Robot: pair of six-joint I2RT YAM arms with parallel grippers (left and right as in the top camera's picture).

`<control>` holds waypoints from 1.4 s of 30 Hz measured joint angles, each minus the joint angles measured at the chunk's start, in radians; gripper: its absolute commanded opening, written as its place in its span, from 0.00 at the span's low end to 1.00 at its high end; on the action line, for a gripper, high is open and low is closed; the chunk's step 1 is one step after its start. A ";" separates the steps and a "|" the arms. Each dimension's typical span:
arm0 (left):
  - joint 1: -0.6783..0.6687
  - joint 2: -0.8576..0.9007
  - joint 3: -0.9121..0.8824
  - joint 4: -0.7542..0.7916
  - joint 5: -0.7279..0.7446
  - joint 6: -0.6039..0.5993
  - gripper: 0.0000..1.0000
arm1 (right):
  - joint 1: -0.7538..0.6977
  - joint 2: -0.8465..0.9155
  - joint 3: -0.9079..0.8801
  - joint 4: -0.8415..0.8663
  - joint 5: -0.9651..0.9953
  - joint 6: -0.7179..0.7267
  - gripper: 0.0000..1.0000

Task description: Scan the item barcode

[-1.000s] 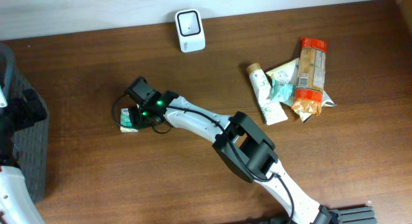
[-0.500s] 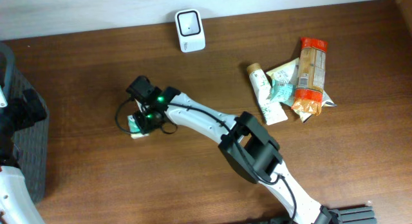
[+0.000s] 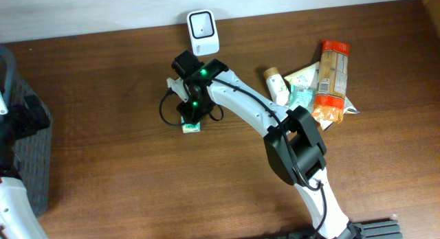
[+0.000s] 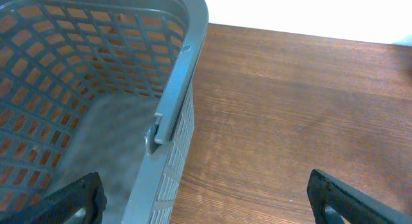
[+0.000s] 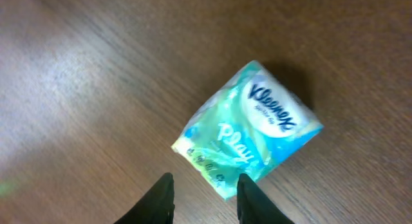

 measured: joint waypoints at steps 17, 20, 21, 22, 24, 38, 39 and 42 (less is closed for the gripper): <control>0.000 0.000 0.000 0.000 0.000 0.000 0.99 | -0.040 0.009 0.000 0.089 0.391 0.439 0.35; 0.000 0.000 0.000 0.000 0.000 0.000 0.99 | -0.041 0.054 0.000 0.130 0.386 0.439 0.34; 0.000 0.000 0.000 0.000 0.000 0.000 0.99 | -0.041 0.074 -0.001 0.147 0.370 0.425 0.34; 0.000 0.000 0.000 0.000 0.000 0.000 0.99 | -0.041 0.092 -0.002 0.164 0.349 0.407 0.34; 0.000 0.000 0.000 0.000 0.000 0.000 0.99 | -0.041 0.110 -0.002 0.187 0.296 0.360 0.35; 0.000 0.000 0.000 0.000 0.000 0.000 0.99 | 0.013 0.115 -0.003 0.172 -0.164 -0.061 0.31; 0.000 0.000 0.000 0.000 0.000 0.000 0.99 | 0.023 0.115 -0.003 0.158 -0.174 -0.076 0.31; 0.000 0.000 0.000 0.000 0.000 0.000 0.99 | 0.034 0.115 0.003 0.094 -0.193 -0.100 0.41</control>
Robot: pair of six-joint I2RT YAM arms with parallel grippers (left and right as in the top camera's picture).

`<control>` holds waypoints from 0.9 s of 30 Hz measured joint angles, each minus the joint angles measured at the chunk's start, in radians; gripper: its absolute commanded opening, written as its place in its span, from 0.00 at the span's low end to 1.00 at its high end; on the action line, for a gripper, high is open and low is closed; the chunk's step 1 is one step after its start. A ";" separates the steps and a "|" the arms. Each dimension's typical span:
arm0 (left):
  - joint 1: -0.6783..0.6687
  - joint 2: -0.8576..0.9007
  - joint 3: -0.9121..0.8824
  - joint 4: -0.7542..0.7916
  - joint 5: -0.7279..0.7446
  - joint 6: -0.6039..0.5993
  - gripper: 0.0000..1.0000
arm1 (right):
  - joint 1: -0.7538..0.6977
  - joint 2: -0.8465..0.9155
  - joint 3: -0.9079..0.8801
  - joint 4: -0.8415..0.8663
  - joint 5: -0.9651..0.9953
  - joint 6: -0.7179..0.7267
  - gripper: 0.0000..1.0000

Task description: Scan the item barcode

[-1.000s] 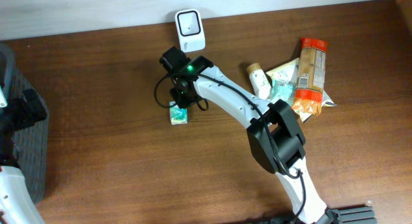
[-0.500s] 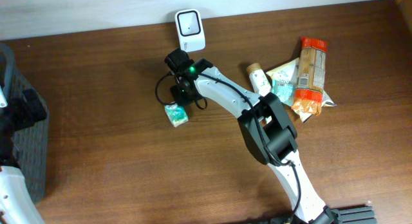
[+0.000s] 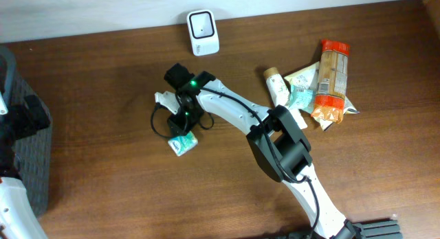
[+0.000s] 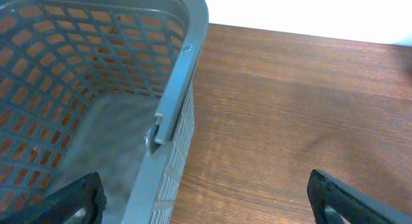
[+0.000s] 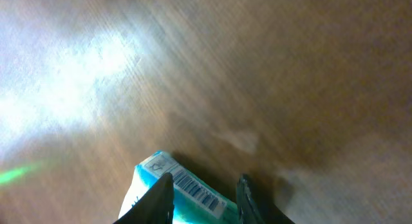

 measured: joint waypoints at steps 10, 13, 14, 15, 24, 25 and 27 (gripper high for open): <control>0.000 0.000 0.000 0.000 0.000 0.000 0.99 | 0.018 -0.011 0.151 -0.270 -0.101 0.069 0.41; 0.000 0.000 0.000 0.000 0.000 0.000 0.99 | 0.066 -0.011 0.151 -0.271 -0.042 0.180 0.41; 0.000 0.000 0.000 0.000 0.000 0.000 0.99 | 0.079 -0.011 0.151 -0.271 -0.029 0.207 0.41; 0.000 0.000 0.000 0.000 0.000 0.000 0.99 | 0.094 -0.007 0.151 -0.270 -0.016 0.238 0.41; 0.000 0.000 0.000 0.000 0.000 0.000 0.99 | 0.140 0.020 0.150 -0.036 0.042 0.285 0.41; 0.000 0.000 0.000 0.000 0.000 0.000 0.99 | 0.146 0.025 0.150 -0.032 0.056 0.291 0.43; 0.000 0.000 0.000 0.000 0.000 0.000 0.99 | 0.164 0.047 0.151 -0.038 0.114 0.314 0.43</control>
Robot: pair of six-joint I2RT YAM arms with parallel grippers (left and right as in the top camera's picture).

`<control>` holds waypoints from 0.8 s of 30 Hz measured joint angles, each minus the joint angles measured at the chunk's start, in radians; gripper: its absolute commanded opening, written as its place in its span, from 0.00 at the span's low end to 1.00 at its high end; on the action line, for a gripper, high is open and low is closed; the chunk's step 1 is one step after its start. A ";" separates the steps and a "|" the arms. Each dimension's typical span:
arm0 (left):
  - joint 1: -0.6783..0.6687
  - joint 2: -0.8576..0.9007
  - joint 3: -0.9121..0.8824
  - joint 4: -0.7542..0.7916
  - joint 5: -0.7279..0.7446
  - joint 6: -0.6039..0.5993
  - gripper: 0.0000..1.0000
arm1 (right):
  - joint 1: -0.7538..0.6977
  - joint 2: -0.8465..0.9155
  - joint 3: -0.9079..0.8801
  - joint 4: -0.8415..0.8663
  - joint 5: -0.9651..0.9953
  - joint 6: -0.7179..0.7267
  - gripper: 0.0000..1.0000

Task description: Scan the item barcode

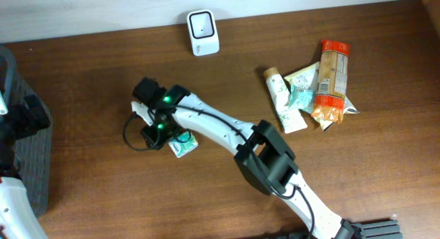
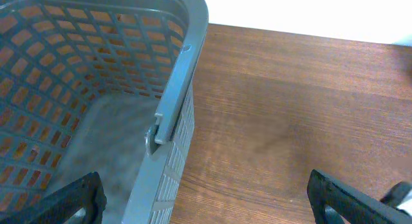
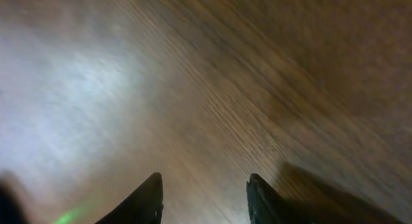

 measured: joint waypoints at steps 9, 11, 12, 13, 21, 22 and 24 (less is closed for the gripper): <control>0.000 0.000 0.000 0.000 0.000 0.000 0.99 | 0.000 0.035 0.000 -0.238 0.062 0.045 0.43; 0.000 0.000 0.000 0.000 0.000 0.000 0.99 | -0.015 0.035 0.000 -0.279 0.066 0.027 0.43; 0.000 0.000 0.000 0.000 0.000 0.000 0.99 | -0.028 0.035 0.000 -0.285 0.066 0.007 0.43; 0.000 0.000 0.000 0.000 0.000 0.000 0.99 | -0.046 0.035 0.000 -0.292 0.066 -0.015 0.43; 0.000 0.000 0.000 0.000 0.000 0.000 0.99 | -0.253 -0.039 0.039 -0.330 0.027 -0.141 0.43; 0.000 0.000 0.000 0.000 0.000 0.000 0.99 | -0.285 -0.098 0.042 -0.358 0.020 -0.145 0.42; 0.000 0.000 0.000 0.000 0.000 0.000 0.99 | -0.327 -0.154 0.059 -0.407 0.012 -0.121 0.41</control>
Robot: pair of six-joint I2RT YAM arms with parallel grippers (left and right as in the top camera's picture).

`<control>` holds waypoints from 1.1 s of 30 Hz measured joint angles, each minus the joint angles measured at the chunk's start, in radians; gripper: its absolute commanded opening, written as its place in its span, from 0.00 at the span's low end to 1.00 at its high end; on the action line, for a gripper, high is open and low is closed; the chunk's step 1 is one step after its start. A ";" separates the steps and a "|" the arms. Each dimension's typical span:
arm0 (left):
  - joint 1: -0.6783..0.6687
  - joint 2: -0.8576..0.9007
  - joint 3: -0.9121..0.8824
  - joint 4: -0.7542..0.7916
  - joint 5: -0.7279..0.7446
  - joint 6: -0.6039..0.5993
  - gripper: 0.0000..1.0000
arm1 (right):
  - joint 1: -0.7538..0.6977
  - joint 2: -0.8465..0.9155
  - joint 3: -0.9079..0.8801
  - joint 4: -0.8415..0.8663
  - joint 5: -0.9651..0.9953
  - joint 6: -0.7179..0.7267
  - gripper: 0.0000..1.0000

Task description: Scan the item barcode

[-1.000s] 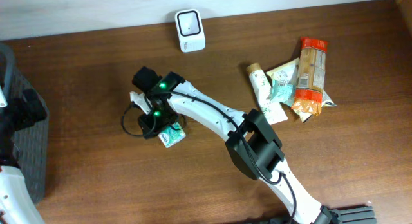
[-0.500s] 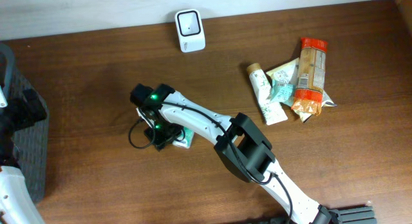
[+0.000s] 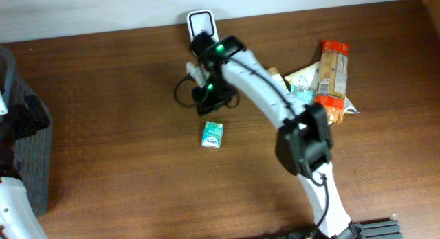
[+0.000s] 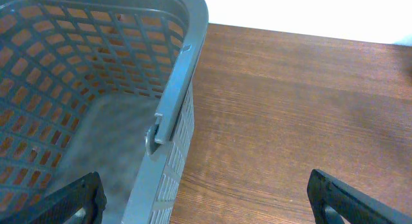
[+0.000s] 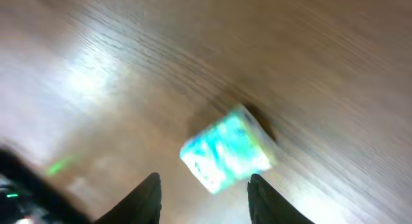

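The item, a small teal and white Kleenex tissue pack, lies flat on the wooden table. In the right wrist view the pack is blurred, on the wood just ahead of the fingertips. My right gripper hangs open and holds nothing, a little beyond the pack and just in front of the white scanner, whose lower part the arm hides. In its own view the right gripper has bare wood between its fingers. My left gripper stands wide open over the basket's rim at the far left.
A grey lattice basket stands at the table's left edge, also seen from above. A heap of snack packets and a tube lies at the back right. The right arm spans the middle of the table.
My right gripper has moved from the pack's left side to a spot near the scanner, still open. The pack now lies further right on the table. The left arm has not moved.
First my right gripper stood over the pack below the scanner, fingers close together at its edge, label up. Then the pack lay further left with its barcode showing between the fingertips. Then the gripper was open left of it. Now it is near the scanner, the pack on the table.
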 measured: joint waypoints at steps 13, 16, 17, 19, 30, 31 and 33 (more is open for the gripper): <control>0.000 0.000 0.000 0.000 0.000 0.000 0.99 | -0.064 -0.021 -0.336 0.142 -0.043 0.214 0.26; 0.000 0.000 0.000 0.000 0.000 0.000 0.99 | -0.034 -0.021 -0.345 0.212 -0.064 0.227 0.30; 0.000 0.000 0.000 0.000 0.000 0.000 0.99 | -0.024 -0.021 -0.349 0.237 -0.066 0.237 0.31; 0.000 0.000 0.000 0.000 0.000 0.000 0.99 | -0.004 -0.021 -0.373 0.285 -0.068 0.259 0.33; 0.000 0.000 0.000 0.000 0.000 0.000 0.99 | 0.033 -0.023 -0.415 0.525 -0.101 0.099 0.35; 0.000 0.000 0.000 0.000 0.000 0.000 0.99 | 0.045 -0.023 -0.415 0.532 -0.109 0.054 0.37; 0.000 0.000 0.000 0.000 0.000 0.000 0.99 | 0.086 -0.023 -0.415 0.534 -0.126 -0.048 0.39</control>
